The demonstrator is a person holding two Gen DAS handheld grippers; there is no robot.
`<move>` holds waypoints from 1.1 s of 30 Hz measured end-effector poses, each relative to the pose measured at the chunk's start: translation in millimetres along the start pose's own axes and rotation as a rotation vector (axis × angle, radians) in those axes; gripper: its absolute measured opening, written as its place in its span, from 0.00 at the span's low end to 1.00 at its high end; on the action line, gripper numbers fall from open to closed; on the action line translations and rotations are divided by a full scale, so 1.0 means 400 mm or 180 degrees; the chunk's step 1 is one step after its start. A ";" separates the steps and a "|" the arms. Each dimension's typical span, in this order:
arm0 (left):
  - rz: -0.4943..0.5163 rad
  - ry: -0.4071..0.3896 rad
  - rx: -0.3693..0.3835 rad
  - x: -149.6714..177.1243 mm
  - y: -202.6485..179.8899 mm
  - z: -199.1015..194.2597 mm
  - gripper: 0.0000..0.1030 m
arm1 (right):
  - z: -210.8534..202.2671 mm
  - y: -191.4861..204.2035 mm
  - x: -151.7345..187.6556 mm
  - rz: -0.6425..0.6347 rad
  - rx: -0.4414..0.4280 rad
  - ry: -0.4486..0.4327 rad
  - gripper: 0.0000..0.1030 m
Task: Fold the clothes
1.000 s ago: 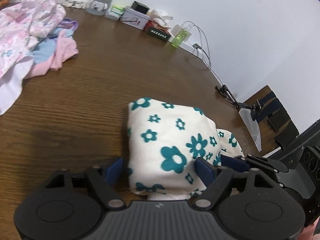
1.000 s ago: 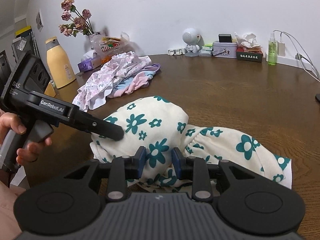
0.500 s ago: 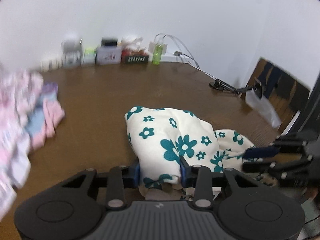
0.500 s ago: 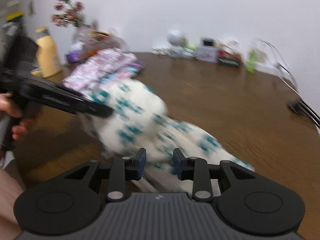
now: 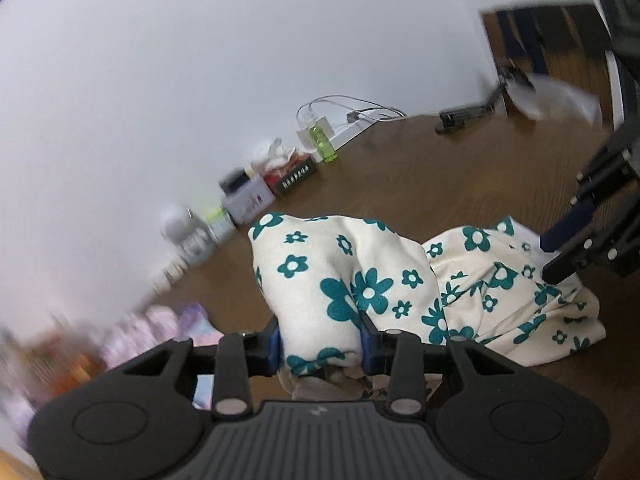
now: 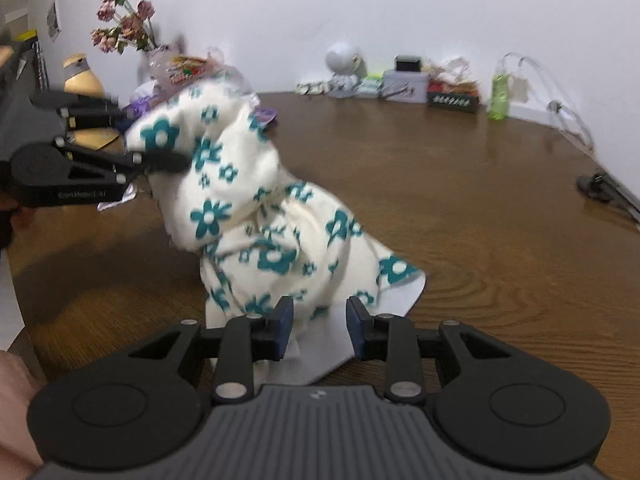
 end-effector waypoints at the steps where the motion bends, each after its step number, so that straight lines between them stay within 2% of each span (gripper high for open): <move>1: 0.0159 -0.0017 -0.0051 -0.008 -0.012 -0.001 0.34 | 0.004 0.008 -0.006 0.0012 -0.0054 -0.0031 0.29; 4: 0.0542 -0.0077 -0.0135 -0.028 -0.051 -0.009 0.34 | 0.014 0.031 -0.025 0.0034 -0.0213 -0.0133 0.29; 7: 0.0824 -0.0137 -0.0231 -0.040 -0.087 -0.013 0.34 | 0.017 0.066 -0.077 -0.0116 -0.0326 -0.0314 0.29; 9: 0.1013 -0.0177 -0.0299 -0.046 -0.113 -0.017 0.34 | 0.046 0.086 -0.098 -0.0281 -0.0274 -0.0261 0.25; 11: 0.1241 -0.0231 -0.0329 -0.056 -0.148 -0.021 0.34 | 0.084 0.086 -0.105 -0.0365 -0.0228 -0.0145 0.16; 13: 0.1480 -0.0281 -0.0332 -0.062 -0.188 -0.027 0.34 | 0.121 0.079 -0.108 -0.0420 -0.0182 -0.0041 0.16; 20: 0.2222 -0.0525 -0.0426 -0.046 -0.297 -0.041 0.35 | 0.109 0.022 -0.064 -0.0020 -0.0284 -0.0058 0.16; 24: 0.2368 -0.0570 -0.0201 -0.035 -0.343 -0.046 0.35 | 0.073 -0.030 -0.031 0.0223 -0.0259 -0.0107 0.17; 31: 0.2245 -0.0442 0.0337 -0.031 -0.365 -0.060 0.37 | -0.011 -0.137 0.014 0.0510 0.0085 -0.0173 0.18; 33: 0.2277 -0.0417 0.0426 -0.025 -0.370 -0.064 0.38 | -0.055 -0.148 0.016 0.0612 0.0138 -0.0300 0.18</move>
Point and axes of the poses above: each gripper's, at about its wrist camera, not at the fingertips, and z roughly the way its jaws point, y to its left, x to its underside, the point moved 8 cm from there along z, roughly the way its jaws point, and after that the axes turned 2 degrees about x, right-handed, at the moved point
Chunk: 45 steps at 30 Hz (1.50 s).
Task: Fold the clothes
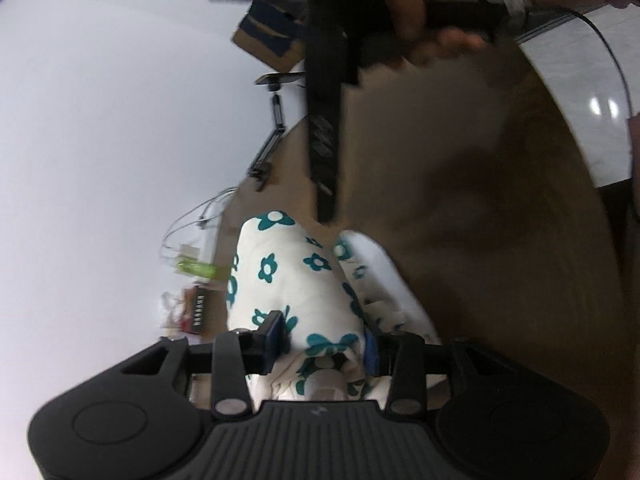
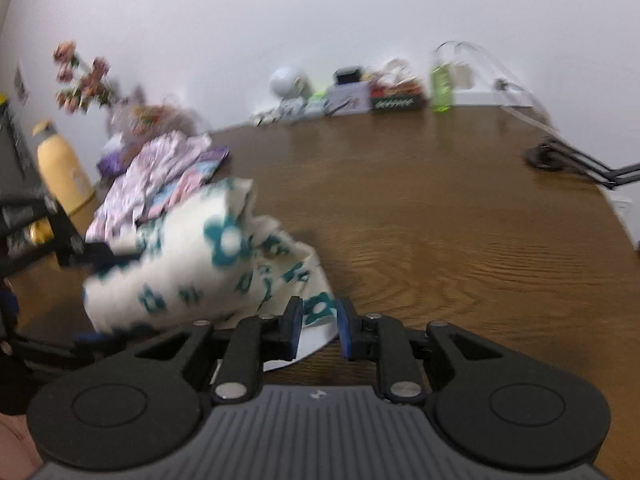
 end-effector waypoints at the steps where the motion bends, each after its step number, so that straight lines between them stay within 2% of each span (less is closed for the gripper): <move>1: 0.0024 0.0004 0.0015 0.001 -0.004 0.001 0.38 | -0.022 -0.002 -0.004 0.0038 0.0013 -0.0074 0.19; 4: 0.0045 0.0013 0.0053 0.004 -0.015 0.007 0.39 | -0.093 0.037 -0.037 -0.0003 -0.0051 -0.0395 0.19; 5: 0.0037 0.0003 0.0058 0.006 -0.018 0.009 0.40 | -0.110 0.063 -0.045 -0.0079 -0.0071 -0.0482 0.23; 7: 0.0003 -0.0010 0.0079 0.010 -0.024 0.009 0.41 | -0.115 0.116 -0.053 -0.0246 -0.0172 -0.0547 0.25; 10: -0.0075 -0.0045 0.0096 0.020 -0.028 0.007 0.41 | -0.055 0.169 -0.022 -0.0480 -0.0214 -0.0347 0.26; 12: -0.0205 -0.0101 0.0209 0.035 -0.030 0.004 0.42 | -0.012 0.181 0.001 -0.0592 -0.0127 -0.0239 0.26; 13: -0.0247 -0.0095 0.0268 0.046 -0.029 0.002 0.42 | 0.006 0.181 0.013 -0.0616 -0.0082 -0.0202 0.27; 15: -0.0329 -0.0083 0.0385 0.069 -0.028 -0.002 0.42 | 0.027 0.179 0.030 -0.0505 -0.0165 -0.0133 0.27; 21: -0.0558 -0.0121 0.0521 0.149 0.021 -0.040 0.42 | 0.046 0.183 0.044 -0.0488 -0.0234 -0.0164 0.27; 25: -0.0869 -0.0036 0.0576 0.200 0.069 -0.056 0.42 | 0.047 0.189 0.051 -0.0491 -0.0255 -0.0158 0.27; 28: -0.1157 -0.0034 0.0575 0.223 0.107 -0.074 0.42 | 0.051 0.192 0.060 -0.0531 -0.0224 -0.0145 0.28; 29: -0.1233 -0.0039 0.0551 0.186 0.110 -0.069 0.42 | 0.050 0.191 0.063 -0.0528 -0.0221 -0.0145 0.28; 34: -0.1564 -0.0085 0.0310 0.208 0.226 -0.027 0.41 | 0.035 0.199 0.062 -0.0546 -0.0185 -0.0238 0.28; 35: -0.1605 -0.0120 0.0344 0.199 0.225 -0.020 0.37 | 0.028 0.204 0.059 -0.0570 -0.0169 -0.0276 0.28; 38: -0.1614 -0.0164 0.0523 0.168 0.218 0.032 0.12 | 0.016 0.234 0.049 -0.0696 -0.0134 -0.0366 0.28; 41: -0.1653 -0.0200 0.0596 0.152 0.215 0.088 0.12 | 0.023 0.266 0.049 -0.0882 -0.0132 -0.0387 0.28; 45: -0.1741 -0.0188 0.0670 0.149 0.222 0.139 0.12 | 0.078 0.265 0.063 -0.0952 -0.0033 -0.0276 0.28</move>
Point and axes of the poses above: each gripper's, at about its wrist camera, not at the fingertips, and z roughly the way its jaws point, y to its left, x to its underside, the point moved 8 cm from there along z, roughly the way its jaws point, and after that the axes turned 2 degrees about x, right-handed, at the moved point
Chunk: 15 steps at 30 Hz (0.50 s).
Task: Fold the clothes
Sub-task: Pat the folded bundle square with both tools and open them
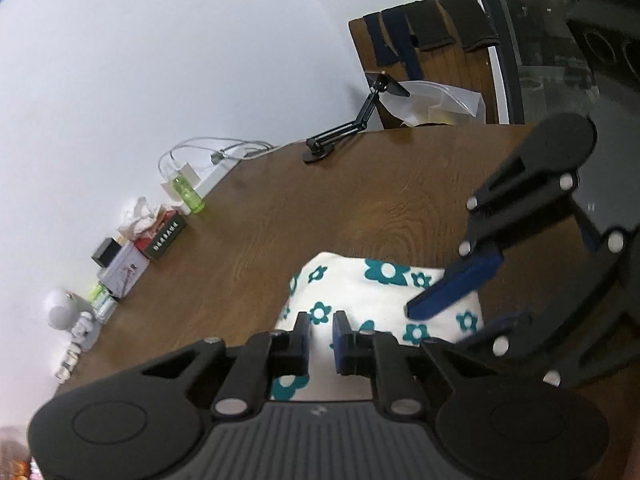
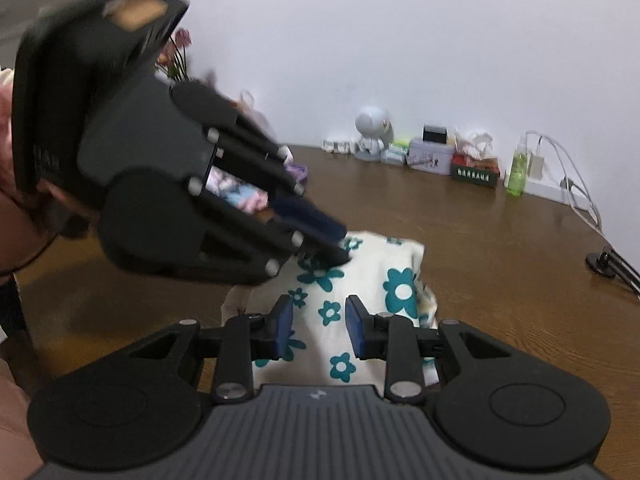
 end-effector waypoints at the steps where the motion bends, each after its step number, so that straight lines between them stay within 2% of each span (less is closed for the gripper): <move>1: -0.0016 0.0018 0.0019 0.002 0.003 0.016 0.12 | 0.012 -0.003 0.005 0.0011 0.0008 0.0025 0.28; 5: -0.0087 0.0020 0.0080 0.010 0.014 0.054 0.07 | 0.044 -0.020 0.017 0.0069 0.0005 0.0077 0.27; 15: -0.0120 0.0001 0.0109 0.021 0.017 0.078 0.06 | 0.064 -0.028 0.033 0.0162 -0.0041 0.0101 0.26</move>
Point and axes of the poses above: each gripper's, at about its wrist camera, not at the fingertips, and z roughly the way its jaws point, y to its left, x to its underside, the point moved 8 cm from there along z, roughly the way its jaws point, and after that the axes turned 2 degrees about x, right-handed, at the moved point
